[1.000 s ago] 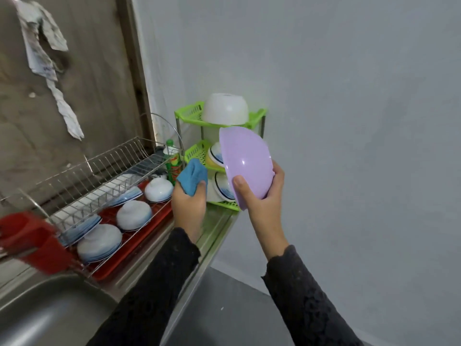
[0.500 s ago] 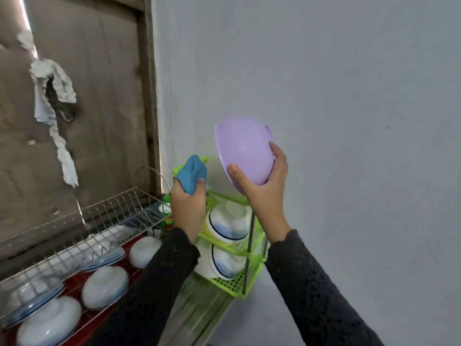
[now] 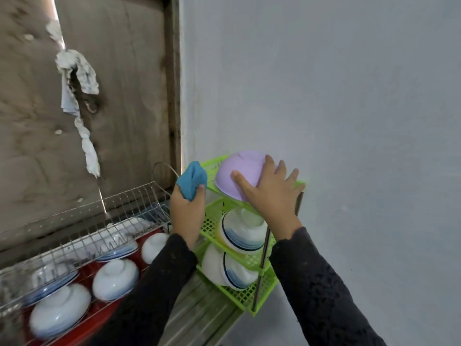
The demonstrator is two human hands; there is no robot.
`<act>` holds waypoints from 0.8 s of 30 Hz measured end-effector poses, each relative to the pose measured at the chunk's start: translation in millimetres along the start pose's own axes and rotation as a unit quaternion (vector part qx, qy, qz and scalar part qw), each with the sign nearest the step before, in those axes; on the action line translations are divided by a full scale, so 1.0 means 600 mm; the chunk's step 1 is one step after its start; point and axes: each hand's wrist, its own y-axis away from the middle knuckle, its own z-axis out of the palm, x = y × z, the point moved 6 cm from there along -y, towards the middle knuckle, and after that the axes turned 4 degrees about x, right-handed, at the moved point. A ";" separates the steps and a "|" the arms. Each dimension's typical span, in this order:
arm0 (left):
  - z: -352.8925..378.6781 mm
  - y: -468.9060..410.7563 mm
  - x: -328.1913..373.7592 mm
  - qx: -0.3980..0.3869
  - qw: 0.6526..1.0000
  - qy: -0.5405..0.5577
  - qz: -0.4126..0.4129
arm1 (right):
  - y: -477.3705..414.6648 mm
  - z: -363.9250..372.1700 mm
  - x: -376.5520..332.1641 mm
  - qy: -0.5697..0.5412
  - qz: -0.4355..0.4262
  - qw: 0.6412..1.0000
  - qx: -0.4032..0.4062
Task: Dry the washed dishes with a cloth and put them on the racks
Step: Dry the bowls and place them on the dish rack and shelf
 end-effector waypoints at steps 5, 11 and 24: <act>-0.037 0.015 -0.018 0.008 1.000 -0.006 -0.002 | 0.041 -0.019 -0.060 -0.074 -0.133 0.971 0.186; -0.125 0.046 -0.017 0.024 0.998 -0.049 0.016 | 0.118 0.039 -0.124 -0.203 -0.279 0.922 0.177; -0.399 0.109 -0.039 0.101 0.981 -0.166 -0.026 | 0.332 0.249 -0.227 -0.239 -0.320 0.915 -0.051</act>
